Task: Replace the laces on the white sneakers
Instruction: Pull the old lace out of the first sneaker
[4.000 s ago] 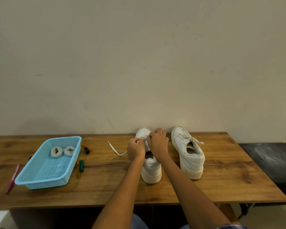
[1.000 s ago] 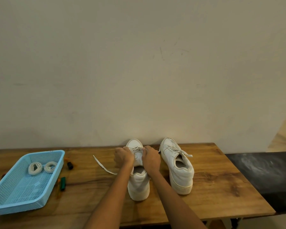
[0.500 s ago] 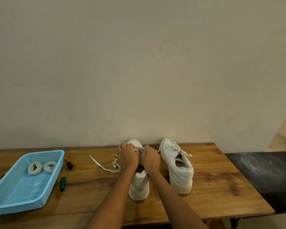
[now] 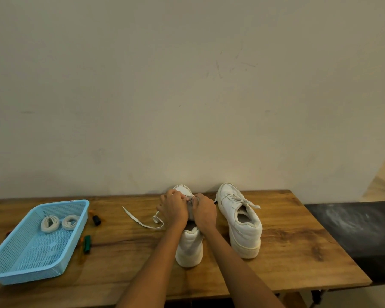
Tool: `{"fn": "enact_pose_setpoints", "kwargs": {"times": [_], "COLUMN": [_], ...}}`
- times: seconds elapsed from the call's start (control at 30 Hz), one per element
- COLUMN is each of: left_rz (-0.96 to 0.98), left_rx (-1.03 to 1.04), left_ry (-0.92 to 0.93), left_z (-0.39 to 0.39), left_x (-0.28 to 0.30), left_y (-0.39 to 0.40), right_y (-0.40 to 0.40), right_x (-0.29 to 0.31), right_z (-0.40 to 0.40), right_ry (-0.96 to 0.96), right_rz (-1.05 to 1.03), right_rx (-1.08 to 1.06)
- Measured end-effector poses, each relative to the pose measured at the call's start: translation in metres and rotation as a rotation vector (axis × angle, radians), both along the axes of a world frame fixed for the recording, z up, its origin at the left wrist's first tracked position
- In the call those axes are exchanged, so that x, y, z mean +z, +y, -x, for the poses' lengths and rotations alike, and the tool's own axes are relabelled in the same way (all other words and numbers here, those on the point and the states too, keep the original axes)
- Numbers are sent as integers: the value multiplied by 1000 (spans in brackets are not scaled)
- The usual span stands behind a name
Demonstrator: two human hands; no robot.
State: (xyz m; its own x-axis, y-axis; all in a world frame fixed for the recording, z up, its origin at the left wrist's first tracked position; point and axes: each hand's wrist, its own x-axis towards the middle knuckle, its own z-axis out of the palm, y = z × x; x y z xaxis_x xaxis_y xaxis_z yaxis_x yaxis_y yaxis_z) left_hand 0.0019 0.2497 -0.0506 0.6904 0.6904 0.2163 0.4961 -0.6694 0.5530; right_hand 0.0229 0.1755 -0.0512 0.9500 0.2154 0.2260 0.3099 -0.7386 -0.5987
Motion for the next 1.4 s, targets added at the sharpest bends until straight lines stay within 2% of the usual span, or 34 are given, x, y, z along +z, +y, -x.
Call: {"fn": "enact_pose_setpoints", "kwargs": {"times": [0.1, 0.17, 0.23, 0.3, 0.37, 0.47, 0.5, 0.6, 0.7, 0.83, 0.9, 1.0, 1.07, 1.13, 1.17, 1.23, 1.33, 1.4], "left_rz": [28, 215, 484, 616, 541, 296, 209, 10, 22, 7, 15, 158, 303, 497, 560, 529, 254, 39], "left_rx": [40, 183, 402, 524, 493, 286, 214, 56, 53, 75, 68, 50, 162, 272, 300, 329, 241, 142], "left_ry": [-79, -296, -472, -488, -483, -516, -478, -206, -32, 18, -71, -519, -839, -977, -969, -860, -738, -571], "left_z": [-3, 0, 6, 9, 8, 6, 6, 5, 1, -4, -4, -2, 2, 8, 9, 11, 11, 8], "left_x": [0, 2, 6, 8, 10, 9, 8, 6, 4, 3, 2, 3, 3, 5, 7, 12, 12, 8], "left_y": [1, 4, 10, 13, 9, 1, 0, -3, -3, -4, -4, 0, 5, 10, 9, 5, 2, 0], "right_y": [0, 0, -1, -1, -1, -1, -1, -1, 0, 1, 1, 0, 0, 0, -1, 0, 0, 0], "right_x": [-1, -2, -2, -2, -2, -1, -1, -2, -1, -2, -2, -2, -1, -1, -1, -1, -1, 0], "right_z": [1, 1, 1, 1, 2, 3, 3, 3, 2, 0, 0, 2, 2, 2, 2, 2, 3, 3], "right_ry": [-5, -10, -20, -27, -31, -39, -34, -3, 3, 0, -8, -24, -27, -24, -20, -14, -11, -9], "right_rz": [-23, -42, -52, -51, -41, -39, -49, -85, -60, -48, -39, -36, -29, -21, -20, -19, -21, -24], "right_rx": [4, 8, 10, 11, 14, 14, 9, -10, -6, -11, -8, 9, 15, 16, 16, 15, 9, 7]}}
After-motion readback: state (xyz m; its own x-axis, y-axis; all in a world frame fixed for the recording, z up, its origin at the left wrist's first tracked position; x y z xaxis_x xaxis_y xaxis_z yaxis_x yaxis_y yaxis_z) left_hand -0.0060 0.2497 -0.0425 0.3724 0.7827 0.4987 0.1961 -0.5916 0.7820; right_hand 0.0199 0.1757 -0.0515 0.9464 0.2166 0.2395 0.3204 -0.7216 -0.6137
